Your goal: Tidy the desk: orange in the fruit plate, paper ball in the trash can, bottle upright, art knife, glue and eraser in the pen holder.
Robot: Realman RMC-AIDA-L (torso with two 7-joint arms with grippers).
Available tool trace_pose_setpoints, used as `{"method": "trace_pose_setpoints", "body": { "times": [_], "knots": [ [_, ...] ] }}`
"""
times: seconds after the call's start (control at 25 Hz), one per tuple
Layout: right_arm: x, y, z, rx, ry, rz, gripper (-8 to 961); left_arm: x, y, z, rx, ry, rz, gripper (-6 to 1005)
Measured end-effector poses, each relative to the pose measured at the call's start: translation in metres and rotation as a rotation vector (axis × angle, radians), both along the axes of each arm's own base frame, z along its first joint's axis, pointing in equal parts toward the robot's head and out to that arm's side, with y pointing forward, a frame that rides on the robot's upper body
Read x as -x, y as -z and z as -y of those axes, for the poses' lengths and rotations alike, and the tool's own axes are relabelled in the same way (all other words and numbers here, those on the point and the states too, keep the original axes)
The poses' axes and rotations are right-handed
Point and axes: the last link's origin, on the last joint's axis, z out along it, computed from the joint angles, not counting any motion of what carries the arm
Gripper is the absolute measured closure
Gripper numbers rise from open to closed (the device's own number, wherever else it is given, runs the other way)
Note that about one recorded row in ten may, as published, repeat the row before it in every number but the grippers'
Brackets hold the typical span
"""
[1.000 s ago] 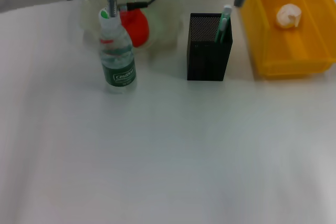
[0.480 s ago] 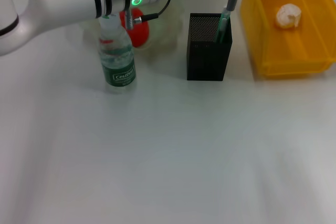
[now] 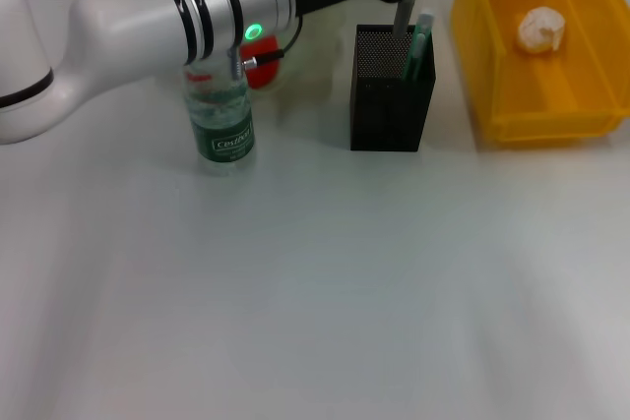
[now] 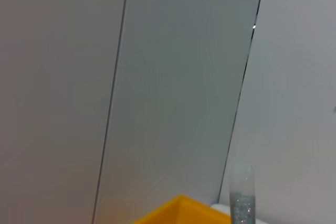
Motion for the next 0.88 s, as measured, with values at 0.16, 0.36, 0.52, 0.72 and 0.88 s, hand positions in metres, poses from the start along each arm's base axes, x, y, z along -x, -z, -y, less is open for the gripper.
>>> {"method": "trace_pose_setpoints", "body": {
  "times": [0.16, 0.36, 0.52, 0.72, 0.88],
  "knots": [
    [0.0, -0.001, -0.001, 0.0, 0.0, 0.0, 578, 0.002, 0.005, 0.003, 0.006, 0.012, -0.023, 736],
    [0.002, -0.002, -0.003, 0.002, 0.0, 0.001, 578, 0.01, 0.014, 0.016, 0.014, 0.051, -0.073, 726],
    [0.003, -0.001, -0.004, 0.007, -0.005, -0.003, 578, 0.013, 0.015, 0.018, 0.001, 0.04, -0.086, 718],
    [0.004, 0.0, -0.006, 0.013, -0.013, -0.011, 577, 0.012, 0.014, 0.019, 0.0, 0.044, -0.081, 498],
    [0.003, 0.004, -0.006, 0.04, -0.03, -0.059, 577, 0.009, 0.007, 0.029, 0.037, 0.103, -0.036, 332]
  ]
}}
